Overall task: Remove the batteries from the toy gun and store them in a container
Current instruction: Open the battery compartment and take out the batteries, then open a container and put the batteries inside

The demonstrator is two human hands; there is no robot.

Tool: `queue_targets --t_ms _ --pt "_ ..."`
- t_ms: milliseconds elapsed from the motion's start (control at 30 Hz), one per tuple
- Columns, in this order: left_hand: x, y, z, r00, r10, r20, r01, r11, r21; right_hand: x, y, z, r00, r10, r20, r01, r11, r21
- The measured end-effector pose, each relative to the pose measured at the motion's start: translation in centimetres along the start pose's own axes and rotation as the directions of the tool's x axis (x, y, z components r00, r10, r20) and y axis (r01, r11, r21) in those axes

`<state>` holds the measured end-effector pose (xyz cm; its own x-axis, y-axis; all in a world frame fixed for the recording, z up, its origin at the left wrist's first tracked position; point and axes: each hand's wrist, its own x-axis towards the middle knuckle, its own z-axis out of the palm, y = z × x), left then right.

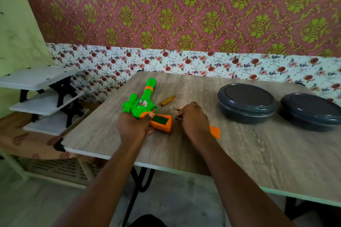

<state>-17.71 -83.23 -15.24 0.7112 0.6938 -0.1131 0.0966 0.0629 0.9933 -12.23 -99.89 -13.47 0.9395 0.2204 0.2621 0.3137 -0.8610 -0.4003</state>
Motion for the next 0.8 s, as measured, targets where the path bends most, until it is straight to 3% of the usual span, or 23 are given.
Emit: queue_targets --t_ms 200,300,500,633,800 --pt "-0.4 0.1 -0.8 0.997 0.074 0.028 -0.076 0.995 0.063 0.6 0.1 0.2 0.999 0.035 -0.008 -0.036 0.998 -0.042" --pt "-1.2 0.5 -1.2 0.985 0.17 0.016 -0.17 0.965 0.201 0.6 0.3 0.3 0.999 0.033 0.003 -0.033 0.999 -0.027" --pt "-2.0 0.4 -1.5 0.869 0.495 -0.018 -0.421 0.757 0.5 0.1 1.2 -0.4 0.999 -0.024 -0.029 0.026 0.997 0.075" --pt "-3.9 0.9 -0.3 0.801 0.599 0.013 -0.536 0.706 0.463 -0.8 2.5 -2.3 0.989 -0.091 -0.12 0.107 0.985 0.133" --pt "-5.4 2.1 4.5 0.72 0.68 0.135 -0.683 0.663 0.307 -1.4 5.9 -4.8 0.913 -0.138 -0.384 0.192 0.976 0.106"
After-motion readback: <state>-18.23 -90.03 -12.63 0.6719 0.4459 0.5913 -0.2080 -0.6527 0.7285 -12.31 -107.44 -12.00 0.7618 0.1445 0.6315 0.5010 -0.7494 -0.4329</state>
